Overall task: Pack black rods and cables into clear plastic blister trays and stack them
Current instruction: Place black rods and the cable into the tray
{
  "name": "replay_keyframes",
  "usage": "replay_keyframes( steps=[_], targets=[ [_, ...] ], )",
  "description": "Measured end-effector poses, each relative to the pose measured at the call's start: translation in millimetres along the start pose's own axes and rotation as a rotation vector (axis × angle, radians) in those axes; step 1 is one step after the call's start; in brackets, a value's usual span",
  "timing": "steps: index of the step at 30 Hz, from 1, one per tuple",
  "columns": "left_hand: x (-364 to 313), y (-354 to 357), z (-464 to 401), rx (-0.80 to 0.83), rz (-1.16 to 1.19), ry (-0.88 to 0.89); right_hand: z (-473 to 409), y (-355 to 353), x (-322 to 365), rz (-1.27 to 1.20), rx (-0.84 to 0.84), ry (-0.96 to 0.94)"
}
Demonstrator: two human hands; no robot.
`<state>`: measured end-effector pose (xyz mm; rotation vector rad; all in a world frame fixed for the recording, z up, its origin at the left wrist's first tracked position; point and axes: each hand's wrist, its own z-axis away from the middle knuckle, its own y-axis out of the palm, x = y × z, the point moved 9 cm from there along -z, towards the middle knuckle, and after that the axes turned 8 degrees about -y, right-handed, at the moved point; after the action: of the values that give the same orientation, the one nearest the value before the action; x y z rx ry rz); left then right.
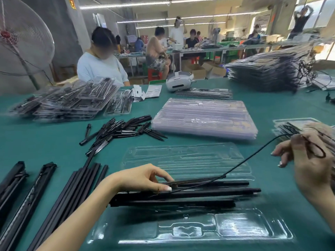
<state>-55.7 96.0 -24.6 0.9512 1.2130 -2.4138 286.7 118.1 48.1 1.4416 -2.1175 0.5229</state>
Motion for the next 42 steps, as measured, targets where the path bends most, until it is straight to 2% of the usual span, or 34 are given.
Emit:
replay_keyframes(
  steps=[9,11,17,20,23,28,32,35,42],
  targets=[
    [3,4,-4,-0.016,0.002,0.049,11,7,2,0.003,0.014,0.017],
    [-1,-1,-1,-0.098,-0.032,0.084,13,8,2,0.004,0.022,0.022],
    [-20,-23,28,-0.546,-0.132,0.224,15,5,3,0.02,-0.038,0.078],
    [-29,-20,42,-0.643,-0.264,0.21,17,6,4,0.003,-0.048,0.107],
    [-32,-7,55,-0.622,-0.363,0.185,20,8,3,-0.03,-0.003,0.154],
    [-31,5,42,-0.343,-0.564,0.102,23,12,4,-0.02,0.06,0.159],
    [-31,2,37,-0.273,-0.605,0.127,24,14,-4,-0.027,0.095,0.181],
    [-28,8,43,-0.294,-0.613,0.181,23,9,-13,0.007,0.079,0.193],
    [-30,17,57,-0.452,-0.731,0.295,26,19,0,-0.008,0.139,0.155]
  ],
)
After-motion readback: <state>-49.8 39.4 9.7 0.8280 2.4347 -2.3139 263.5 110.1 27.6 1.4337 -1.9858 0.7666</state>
